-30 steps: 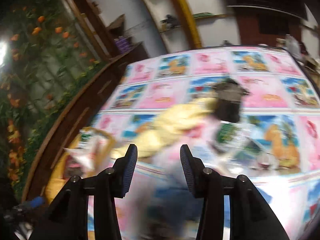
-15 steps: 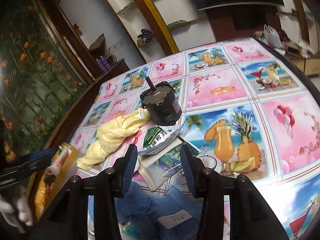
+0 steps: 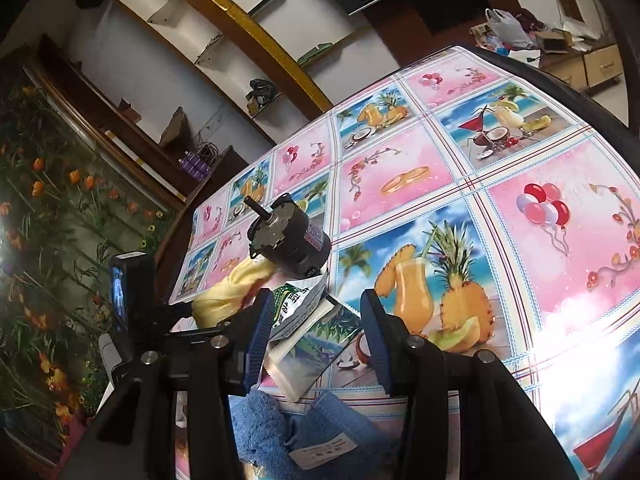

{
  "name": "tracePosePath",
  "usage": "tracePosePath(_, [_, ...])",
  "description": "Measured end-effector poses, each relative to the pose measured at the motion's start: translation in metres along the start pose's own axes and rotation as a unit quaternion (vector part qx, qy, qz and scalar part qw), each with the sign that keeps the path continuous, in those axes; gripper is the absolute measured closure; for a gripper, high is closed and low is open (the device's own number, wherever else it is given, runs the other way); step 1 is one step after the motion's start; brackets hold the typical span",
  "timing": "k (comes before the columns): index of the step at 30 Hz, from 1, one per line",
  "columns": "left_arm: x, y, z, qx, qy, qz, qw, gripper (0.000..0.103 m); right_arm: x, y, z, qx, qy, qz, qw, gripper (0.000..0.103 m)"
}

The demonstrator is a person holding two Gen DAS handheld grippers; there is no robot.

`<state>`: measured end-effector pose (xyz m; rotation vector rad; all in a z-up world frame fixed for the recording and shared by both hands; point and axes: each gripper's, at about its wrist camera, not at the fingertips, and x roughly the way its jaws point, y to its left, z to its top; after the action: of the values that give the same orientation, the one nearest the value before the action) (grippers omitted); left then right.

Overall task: Organize soft objects
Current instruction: 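Grasp the yellow towel with left gripper while right gripper grasps the green-label white packet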

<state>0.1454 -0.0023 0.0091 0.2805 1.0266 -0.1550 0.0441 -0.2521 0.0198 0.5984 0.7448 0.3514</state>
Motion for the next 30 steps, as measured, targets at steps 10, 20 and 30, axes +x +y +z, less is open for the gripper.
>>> tracePosePath(10, [-0.065, 0.025, -0.029, -0.100, -0.031, -0.110, 0.9885, 0.058, 0.015, -0.013, 0.001, 0.007, 0.019, -0.036, 0.999, 0.058])
tracePosePath(20, [-0.202, 0.062, -0.115, -0.156, -0.146, -0.191, 0.9581, 0.058, 0.027, 0.018, -0.001, -0.050, 0.053, -0.013, 0.997, 0.058])
tracePosePath(30, [-0.255, 0.165, -0.234, -0.269, -0.150, -0.066, 0.9489, 0.058, 0.097, 0.065, 0.011, -0.157, 0.132, -0.071, 0.976, 0.052])
